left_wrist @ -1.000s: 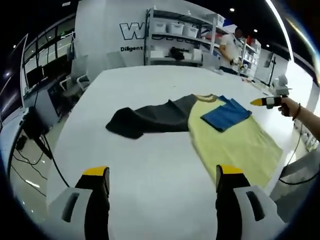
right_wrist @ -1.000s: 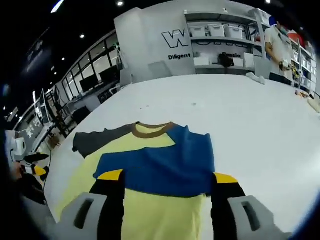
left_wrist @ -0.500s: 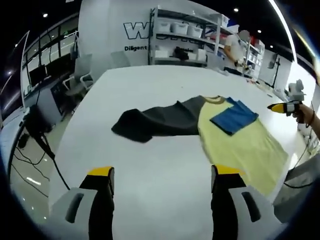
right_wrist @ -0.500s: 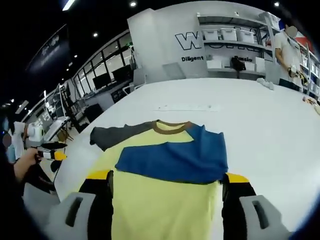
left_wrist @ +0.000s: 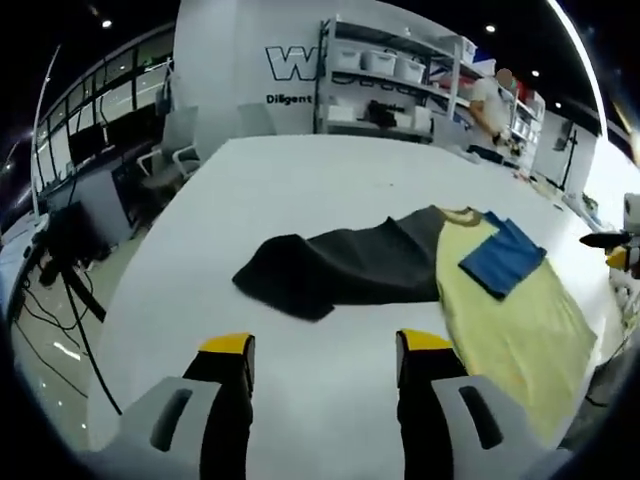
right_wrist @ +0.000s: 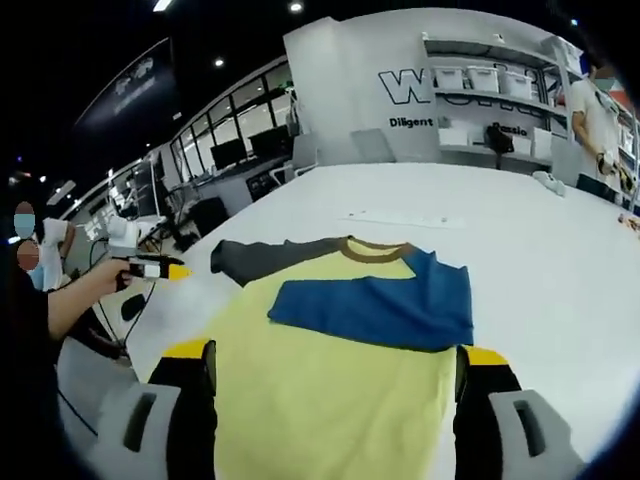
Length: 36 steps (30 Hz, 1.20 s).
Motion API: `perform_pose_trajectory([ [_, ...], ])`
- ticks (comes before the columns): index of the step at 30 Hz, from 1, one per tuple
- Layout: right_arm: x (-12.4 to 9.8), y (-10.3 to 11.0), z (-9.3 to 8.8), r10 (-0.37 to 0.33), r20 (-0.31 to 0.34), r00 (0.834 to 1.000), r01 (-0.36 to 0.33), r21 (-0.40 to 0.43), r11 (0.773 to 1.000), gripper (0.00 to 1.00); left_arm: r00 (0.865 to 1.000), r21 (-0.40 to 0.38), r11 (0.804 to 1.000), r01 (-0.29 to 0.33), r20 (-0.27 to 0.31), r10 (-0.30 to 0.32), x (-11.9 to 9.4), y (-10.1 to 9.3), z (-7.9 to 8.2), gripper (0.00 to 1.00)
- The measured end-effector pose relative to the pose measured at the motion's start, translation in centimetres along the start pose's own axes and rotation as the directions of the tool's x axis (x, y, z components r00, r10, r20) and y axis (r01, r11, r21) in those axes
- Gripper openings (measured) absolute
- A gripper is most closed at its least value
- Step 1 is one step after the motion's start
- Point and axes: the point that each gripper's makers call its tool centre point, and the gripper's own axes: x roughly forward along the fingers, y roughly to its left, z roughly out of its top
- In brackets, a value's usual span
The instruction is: Fold the garment on the visible template until the final outline fits inside the template.
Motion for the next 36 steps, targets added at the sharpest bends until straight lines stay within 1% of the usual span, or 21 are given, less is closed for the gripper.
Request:
perform_pose_trajectory([
  [3,-0.3,0.3,-0.1,0.005,0.002,1.0,-0.005,-0.008,1.0,0.99,1.0,-0.008,1.0,0.001,0.013,-0.001,1.2,0.0,0.6,0.53],
  [5,-0.6,0.6,-0.1,0.016,0.001,1.0,-0.016,-0.011,1.0,0.98,1.0,-0.005,1.0,0.0,0.0,0.0,1.8,0.1,0.5,0.5],
  [8,-0.9,0.9,-0.1,0.025,0.006,1.0,-0.024,-0.015,1.0,0.99,1.0,0.012,1.0,-0.009,-0.004,0.009,2.7,0.3,0.4,0.45],
  [10,-1.0,1.1,-0.3,0.03,-0.003,1.0,-0.03,-0.017,0.999,0.99,1.0,0.005,1.0,-0.014,-0.014,0.014,3.2,0.6,0.2,0.41],
  [11,-1.0,1.2,-0.4,0.032,-0.006,0.999,-0.032,-0.021,0.999,0.99,1.0,-0.011,1.0,-0.019,-0.023,0.018,3.4,0.8,0.0,0.4],
  [15,-1.2,1.6,-0.6,0.041,-0.012,0.999,-0.041,-0.027,0.999,0.99,1.0,-0.017,1.0,-0.022,-0.018,0.021,4.1,1.0,0.2,0.37],
  [21,-1.1,1.7,-0.8,0.038,-0.014,0.999,-0.039,-0.017,0.999,0.97,0.999,-0.031,0.999,-0.034,-0.036,0.033,5.2,1.4,-0.1,0.29],
  [23,-1.2,1.6,-0.8,0.035,-0.013,0.999,-0.035,-0.013,0.999,0.97,0.998,-0.023,0.999,-0.035,-0.043,0.034,5.5,1.4,-0.3,0.23],
  [26,-1.2,1.5,-0.6,0.029,-0.005,1.0,-0.029,-0.016,0.999,0.97,0.998,-0.039,0.999,-0.024,-0.052,0.022,5.8,1.2,-0.5,0.12],
  [28,-1.2,1.5,-0.6,0.029,-0.005,1.0,-0.029,-0.015,0.999,0.97,0.998,-0.045,0.999,-0.025,-0.056,0.023,6.0,1.2,-0.6,0.1],
  [32,-1.1,1.2,-0.9,0.017,-0.012,1.0,-0.017,-0.013,1.0,0.96,0.998,-0.05,0.998,-0.04,-0.057,0.037,6.5,1.3,-0.6,0.08],
  [34,-1.1,1.2,-1.0,0.017,-0.015,1.0,-0.017,-0.018,1.0,0.96,0.998,-0.055,0.998,-0.044,-0.055,0.041,6.5,1.3,-0.5,0.04],
  [36,-1.0,1.4,-1.1,0.021,-0.013,1.0,-0.021,-0.014,1.0,0.96,0.997,-0.063,0.997,-0.042,-0.062,0.038,6.4,1.6,-0.6,0.03],
])
